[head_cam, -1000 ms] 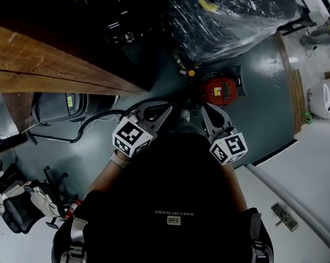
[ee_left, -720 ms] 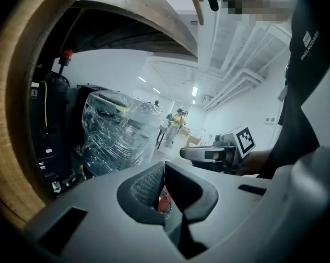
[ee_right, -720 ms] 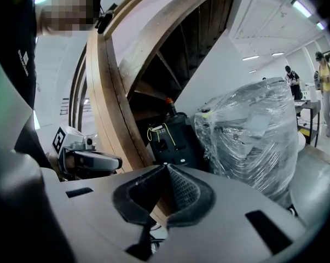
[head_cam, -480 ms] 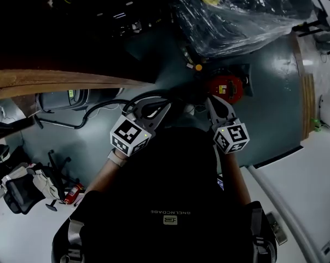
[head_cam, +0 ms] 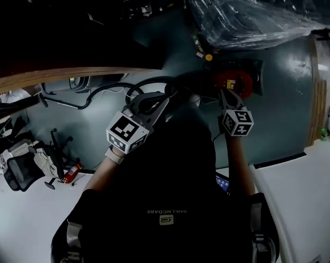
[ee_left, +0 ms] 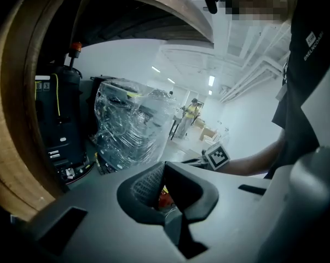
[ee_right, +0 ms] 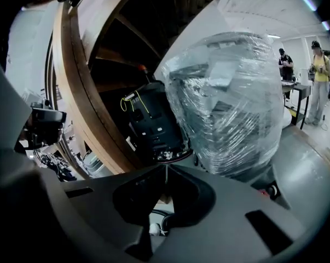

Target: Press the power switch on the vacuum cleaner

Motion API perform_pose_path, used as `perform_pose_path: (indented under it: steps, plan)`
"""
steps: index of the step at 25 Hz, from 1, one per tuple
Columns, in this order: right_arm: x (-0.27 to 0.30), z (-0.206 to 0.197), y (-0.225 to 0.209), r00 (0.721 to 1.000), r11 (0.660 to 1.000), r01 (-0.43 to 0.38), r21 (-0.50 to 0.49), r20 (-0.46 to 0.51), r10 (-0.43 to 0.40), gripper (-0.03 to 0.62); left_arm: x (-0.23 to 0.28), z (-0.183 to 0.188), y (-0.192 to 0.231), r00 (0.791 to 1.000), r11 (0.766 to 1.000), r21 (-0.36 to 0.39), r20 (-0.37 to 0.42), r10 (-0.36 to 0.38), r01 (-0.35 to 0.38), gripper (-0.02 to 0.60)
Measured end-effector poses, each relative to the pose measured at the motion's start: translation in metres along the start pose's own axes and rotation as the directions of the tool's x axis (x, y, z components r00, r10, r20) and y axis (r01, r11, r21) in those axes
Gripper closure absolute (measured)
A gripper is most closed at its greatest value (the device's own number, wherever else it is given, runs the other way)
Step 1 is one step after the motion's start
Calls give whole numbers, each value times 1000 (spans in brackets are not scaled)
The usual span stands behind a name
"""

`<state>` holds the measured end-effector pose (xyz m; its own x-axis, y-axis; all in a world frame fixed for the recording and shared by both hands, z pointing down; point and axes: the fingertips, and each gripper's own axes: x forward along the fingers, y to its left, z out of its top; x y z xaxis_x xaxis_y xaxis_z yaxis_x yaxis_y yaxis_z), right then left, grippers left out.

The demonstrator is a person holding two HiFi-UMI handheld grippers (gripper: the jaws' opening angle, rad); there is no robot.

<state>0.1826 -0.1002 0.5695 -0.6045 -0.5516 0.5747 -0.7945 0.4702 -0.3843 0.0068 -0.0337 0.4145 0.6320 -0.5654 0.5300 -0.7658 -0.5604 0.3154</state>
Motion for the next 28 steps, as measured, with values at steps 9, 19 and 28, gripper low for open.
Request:
perform_pose_path:
  steps: [9, 19, 28]
  plan:
    - [60, -76, -96, 988, 995, 73, 68, -140, -63, 561, 18, -37, 6, 994, 995, -63, -78, 76, -81, 566]
    - [128, -167, -182, 942, 986, 148, 77, -315, -116, 561, 37, -77, 25, 978, 979, -122, -150, 144, -162, 566]
    - [167, -229, -237, 883, 967, 246, 64, -427, -196, 562, 61, -112, 33, 961, 968, -136, -210, 179, -210, 566]
